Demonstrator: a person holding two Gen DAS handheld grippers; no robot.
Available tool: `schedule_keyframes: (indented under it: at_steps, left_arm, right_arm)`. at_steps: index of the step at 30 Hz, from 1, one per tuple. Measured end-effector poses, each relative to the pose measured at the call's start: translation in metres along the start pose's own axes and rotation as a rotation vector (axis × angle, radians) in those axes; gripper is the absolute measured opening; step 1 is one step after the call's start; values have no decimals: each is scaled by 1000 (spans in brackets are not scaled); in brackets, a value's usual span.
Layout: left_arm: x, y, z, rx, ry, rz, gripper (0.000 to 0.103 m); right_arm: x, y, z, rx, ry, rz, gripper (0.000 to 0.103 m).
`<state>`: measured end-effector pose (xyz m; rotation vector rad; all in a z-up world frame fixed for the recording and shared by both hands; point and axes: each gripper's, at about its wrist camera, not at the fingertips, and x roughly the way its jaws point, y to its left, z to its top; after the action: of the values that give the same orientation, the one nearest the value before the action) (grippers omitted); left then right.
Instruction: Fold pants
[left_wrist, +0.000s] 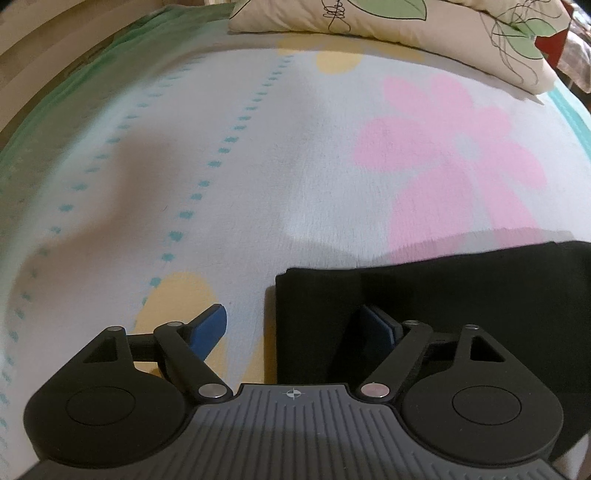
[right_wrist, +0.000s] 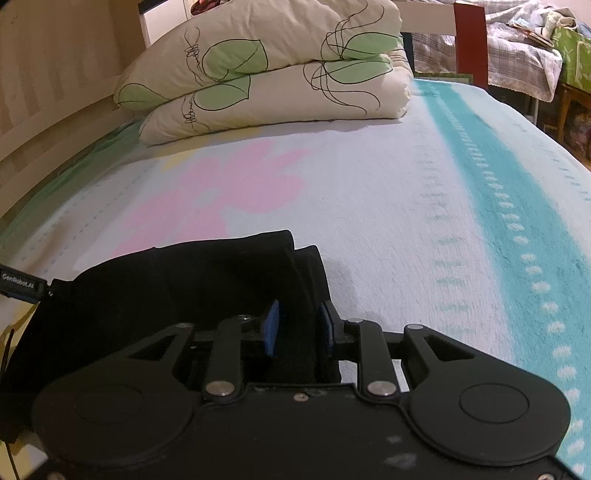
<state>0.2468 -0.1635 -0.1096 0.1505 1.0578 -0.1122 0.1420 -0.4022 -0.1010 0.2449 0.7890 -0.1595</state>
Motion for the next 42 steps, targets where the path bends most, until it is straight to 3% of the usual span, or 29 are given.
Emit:
schedule_keyframes:
  at_steps: [11, 13, 17, 21, 26, 31, 36, 38, 42]
  left_arm:
    - [-35, 20, -60, -8, 42, -56, 80]
    - [-41, 19, -71, 10, 46, -46, 80]
    - [-51, 15, -84, 149, 131, -101, 80]
    - [-80, 29, -85, 252, 188, -132, 77]
    - [-98, 55, -75, 192, 160, -101, 77]
    - [-79, 60, -62, 64, 48, -169, 77]
    - [-32, 46, -61, -31, 30, -225, 77]
    - [-19, 40, -63, -32, 50, -240, 78]
    - [-15, 29, -61, -1, -4, -244, 85]
  right_arm:
    - [3, -4, 5, 54, 28, 0, 28]
    - [4, -6, 6, 72, 35, 0, 34]
    - [5, -6, 9, 74, 53, -8, 37]
    - [7, -3, 11, 48, 75, -18, 48]
    - [8, -9, 7, 96, 78, 3, 57]
    - [13, -15, 11, 94, 111, 65, 64]
    - [20, -22, 17, 64, 175, 160, 64]
    - [22, -22, 19, 35, 193, 189, 62]
    - [23, -23, 17, 32, 186, 219, 52]
